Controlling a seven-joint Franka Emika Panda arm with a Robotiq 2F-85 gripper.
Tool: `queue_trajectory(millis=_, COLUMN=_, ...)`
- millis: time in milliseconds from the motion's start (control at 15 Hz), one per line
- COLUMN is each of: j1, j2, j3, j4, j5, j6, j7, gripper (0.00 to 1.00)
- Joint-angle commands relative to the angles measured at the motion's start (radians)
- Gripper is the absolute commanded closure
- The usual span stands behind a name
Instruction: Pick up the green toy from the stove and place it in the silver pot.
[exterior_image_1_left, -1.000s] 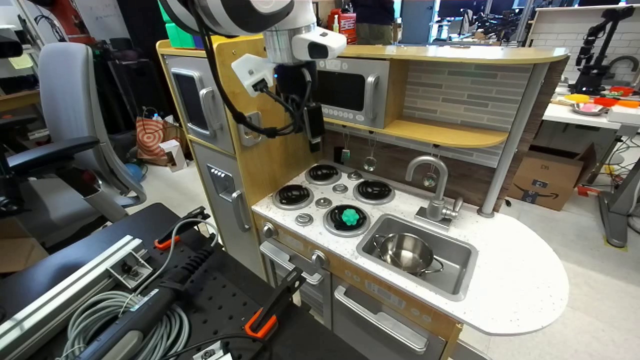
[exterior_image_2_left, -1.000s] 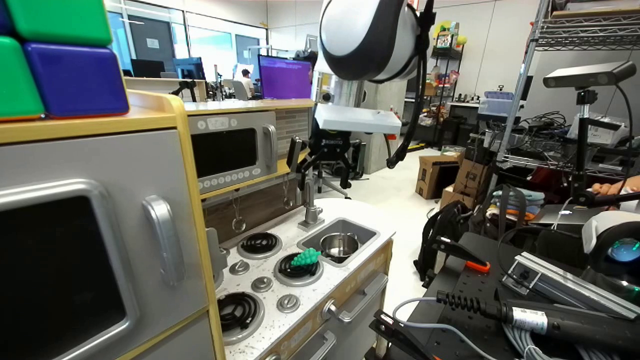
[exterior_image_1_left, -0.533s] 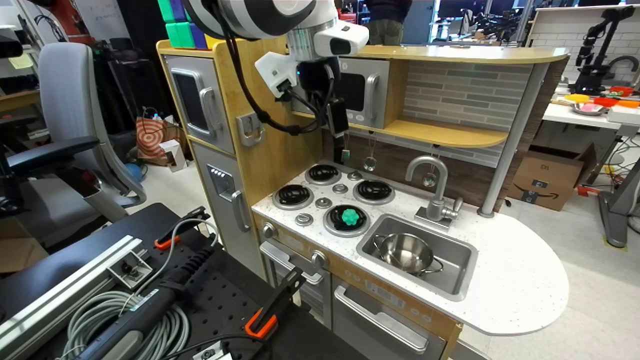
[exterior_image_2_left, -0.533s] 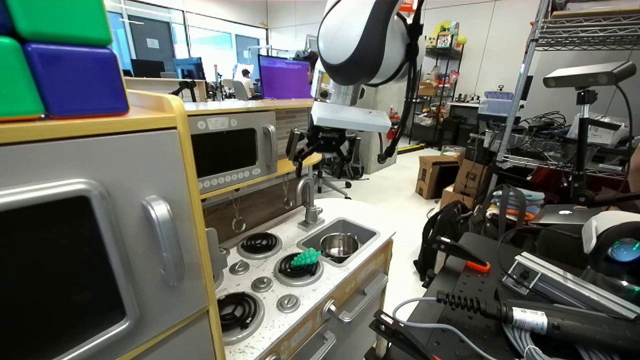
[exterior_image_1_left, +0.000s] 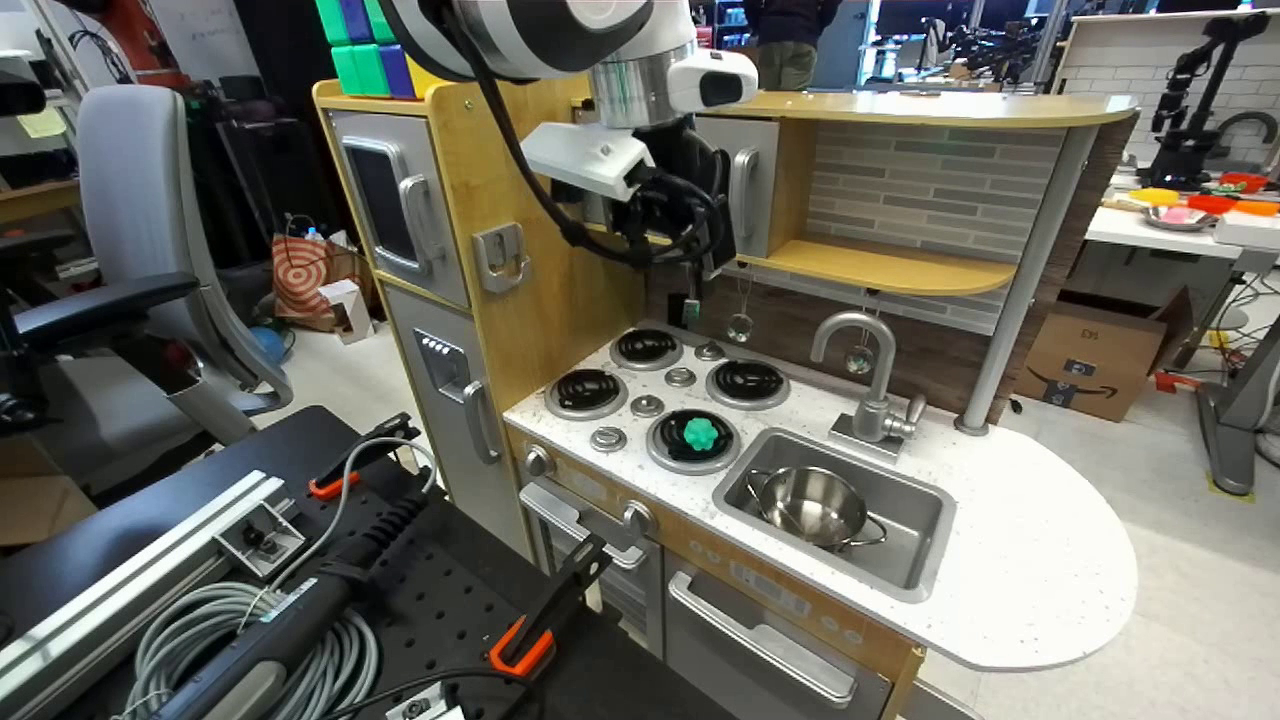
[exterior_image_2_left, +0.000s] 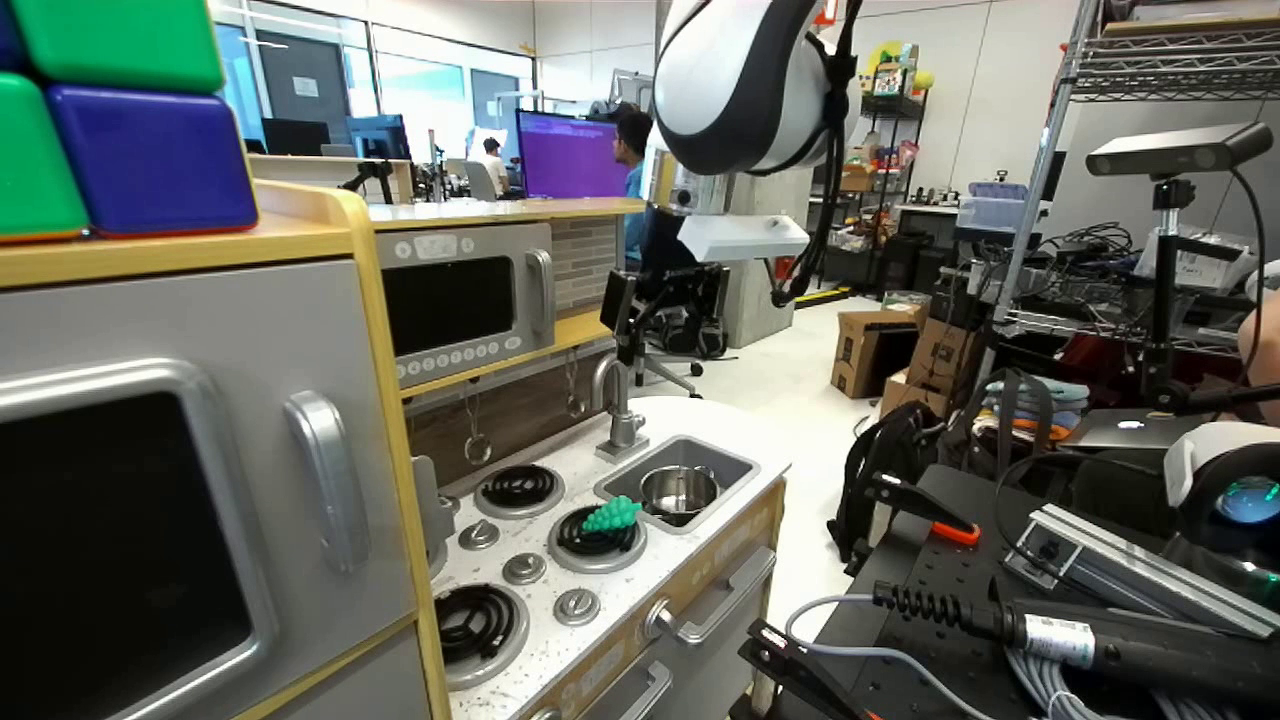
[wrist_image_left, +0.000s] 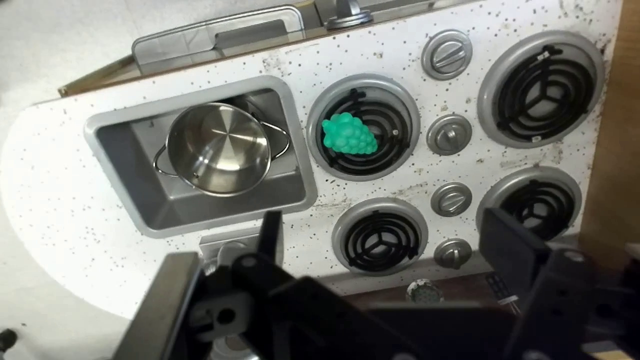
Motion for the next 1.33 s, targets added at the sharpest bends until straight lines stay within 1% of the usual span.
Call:
queue_trajectory(millis=0, j1=-0.085, j2=0.022, j3=0.052, j4=0.03, j5=0.025, j6=0.016, j7=-0.255, gripper=0.0)
queue_trajectory(millis=133, j1=-0.136, j2=0.033, j3=0.094, j4=0.044, j5=0.059, j6=0.018, j7=-0.403, gripper=0.0)
queue_trajectory(millis=200, j1=-0.183, j2=0.04, j3=0.138, j4=0.057, j5=0.074, j6=0.006, j7=-0.474, gripper=0.0)
queue_trajectory(millis=267, j1=-0.21, j2=0.047, j3=0.165, j4=0.069, j5=0.092, j6=-0.009, j7=-0.546, gripper=0.0)
queue_trajectory(millis=333, j1=-0.251, j2=0.046, j3=0.215, j4=0.083, j5=0.136, j6=-0.063, j7=-0.618, gripper=0.0)
queue_trajectory(millis=400, j1=-0.171, j2=0.018, j3=0.129, j4=0.035, j5=0.077, j6=-0.014, j7=-0.488, gripper=0.0)
queue_trajectory(millis=467, j1=-0.183, j2=0.02, j3=0.14, j4=0.039, j5=0.087, j6=-0.02, j7=-0.51, gripper=0.0)
queue_trajectory(millis=667, j1=-0.18, j2=0.02, j3=0.135, j4=0.036, j5=0.085, j6=-0.02, j7=-0.504, gripper=0.0)
queue_trajectory(millis=800, j1=-0.143, j2=0.046, j3=0.106, j4=0.051, j5=0.018, j6=0.03, j7=-0.467, gripper=0.0)
queue_trajectory(millis=933, j1=-0.078, j2=0.113, j3=0.047, j4=0.126, j5=-0.122, j6=-0.005, j7=-0.402, gripper=0.0)
queue_trajectory(millis=1067, j1=-0.008, j2=0.19, j3=-0.019, j4=0.194, j5=-0.262, j6=0.014, j7=-0.309, gripper=0.0)
queue_trajectory(millis=1133, j1=0.026, j2=0.23, j3=-0.047, j4=0.238, j5=-0.319, j6=-0.016, j7=-0.278, gripper=0.0)
queue_trajectory(millis=1200, j1=0.052, j2=0.266, j3=-0.07, j4=0.276, j5=-0.36, j6=-0.025, j7=-0.255, gripper=0.0)
queue_trajectory(millis=1267, j1=0.058, j2=0.308, j3=-0.067, j4=0.319, j5=-0.362, j6=-0.034, j7=-0.25, gripper=0.0)
